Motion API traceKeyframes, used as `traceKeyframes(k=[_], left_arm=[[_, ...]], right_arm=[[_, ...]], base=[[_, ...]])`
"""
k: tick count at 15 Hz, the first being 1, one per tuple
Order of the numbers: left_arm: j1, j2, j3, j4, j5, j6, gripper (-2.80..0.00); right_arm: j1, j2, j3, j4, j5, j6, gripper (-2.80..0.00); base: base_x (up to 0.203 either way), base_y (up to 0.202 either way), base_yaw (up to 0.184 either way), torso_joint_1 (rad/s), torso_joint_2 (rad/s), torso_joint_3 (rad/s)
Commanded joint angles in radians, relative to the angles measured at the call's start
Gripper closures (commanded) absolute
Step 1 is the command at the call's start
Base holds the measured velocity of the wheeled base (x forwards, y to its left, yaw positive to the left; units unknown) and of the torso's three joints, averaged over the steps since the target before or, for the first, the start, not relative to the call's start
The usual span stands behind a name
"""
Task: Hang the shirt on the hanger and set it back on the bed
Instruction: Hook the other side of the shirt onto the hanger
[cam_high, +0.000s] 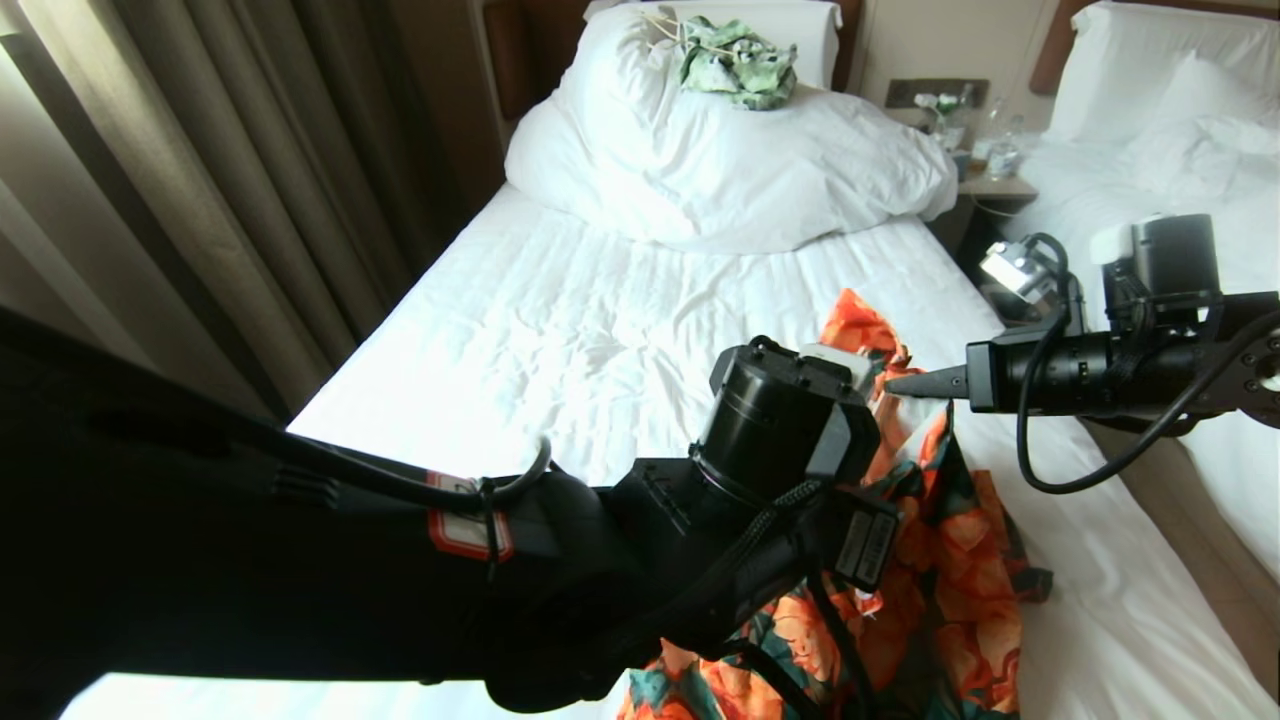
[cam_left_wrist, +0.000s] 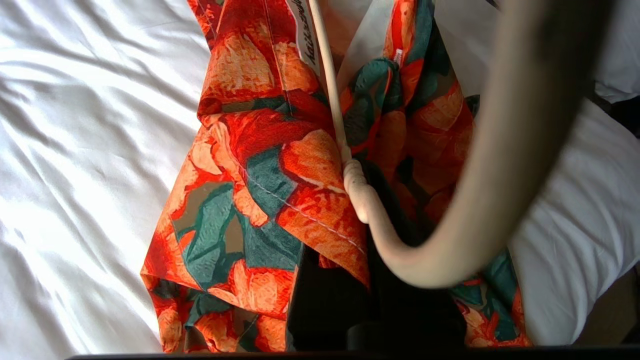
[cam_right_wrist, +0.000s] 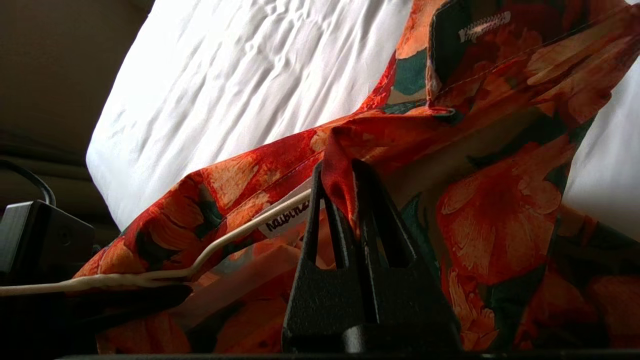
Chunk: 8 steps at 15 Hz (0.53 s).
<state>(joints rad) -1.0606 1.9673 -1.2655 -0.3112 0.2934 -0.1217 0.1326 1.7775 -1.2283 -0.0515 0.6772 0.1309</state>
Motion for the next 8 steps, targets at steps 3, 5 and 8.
traceKeyframes(k=[3,5,8], left_arm=[[-0.001,0.004,-0.025,0.029,0.003,-0.001,0.00],[-0.003,0.002,-0.026,0.030,0.003,-0.001,0.00],[-0.033,0.001,-0.034,0.035,0.003,0.000,0.00]], right_arm=[[0.004,-0.008,0.006,0.001,0.005,-0.011,0.00],[0.006,-0.019,0.016,-0.001,0.012,-0.013,0.00],[0.005,-0.055,0.044,0.000,0.077,-0.053,0.00]], base=[[0.000,0.000,0.000,0.000,0.00,0.000],[0.000,0.000,0.000,0.000,0.00,0.000],[0.000,0.000,0.000,0.000,0.00,0.000]])
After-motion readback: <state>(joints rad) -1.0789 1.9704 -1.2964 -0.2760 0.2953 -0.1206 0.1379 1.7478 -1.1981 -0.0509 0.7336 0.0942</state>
